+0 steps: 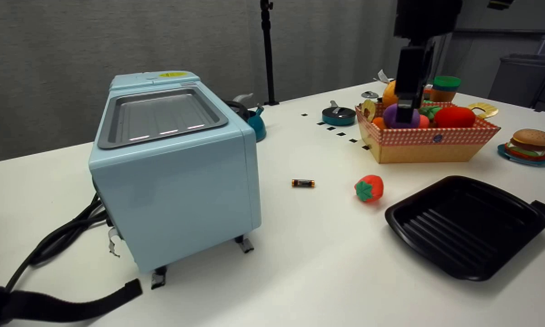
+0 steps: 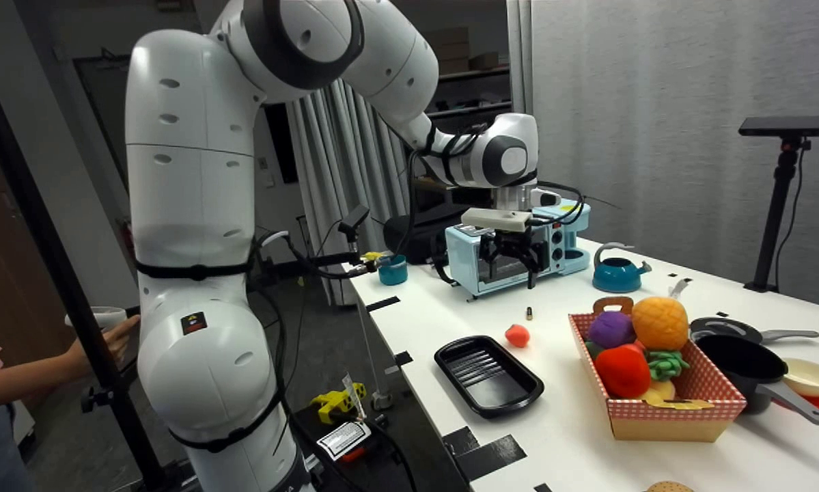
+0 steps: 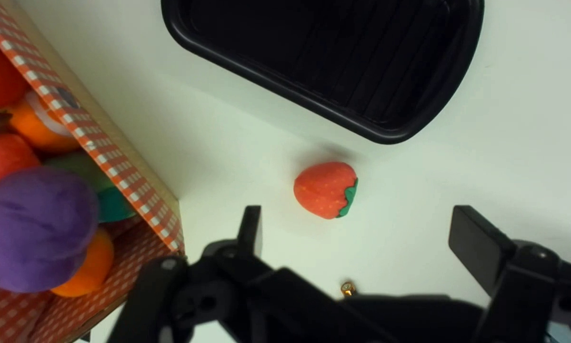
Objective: Put the orange plushie in the box from the table
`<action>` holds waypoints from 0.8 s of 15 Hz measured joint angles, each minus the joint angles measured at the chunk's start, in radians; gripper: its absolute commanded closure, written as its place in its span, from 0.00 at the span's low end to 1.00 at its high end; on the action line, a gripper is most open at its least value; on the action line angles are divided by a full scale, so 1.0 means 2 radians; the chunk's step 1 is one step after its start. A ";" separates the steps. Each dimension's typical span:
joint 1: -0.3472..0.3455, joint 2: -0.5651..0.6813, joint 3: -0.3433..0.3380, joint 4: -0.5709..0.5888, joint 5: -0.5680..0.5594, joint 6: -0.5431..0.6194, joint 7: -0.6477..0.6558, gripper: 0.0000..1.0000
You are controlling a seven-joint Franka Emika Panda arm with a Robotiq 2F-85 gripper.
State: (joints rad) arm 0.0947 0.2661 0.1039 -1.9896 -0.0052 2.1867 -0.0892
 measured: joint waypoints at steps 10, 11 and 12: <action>-0.002 0.086 -0.009 0.047 -0.003 0.045 0.001 0.00; -0.002 0.093 -0.010 0.048 -0.003 0.049 0.003 0.00; -0.002 0.099 -0.010 0.048 -0.003 0.053 0.004 0.00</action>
State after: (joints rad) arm 0.0898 0.4640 0.0848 -1.8941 -0.0116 2.2926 -0.0817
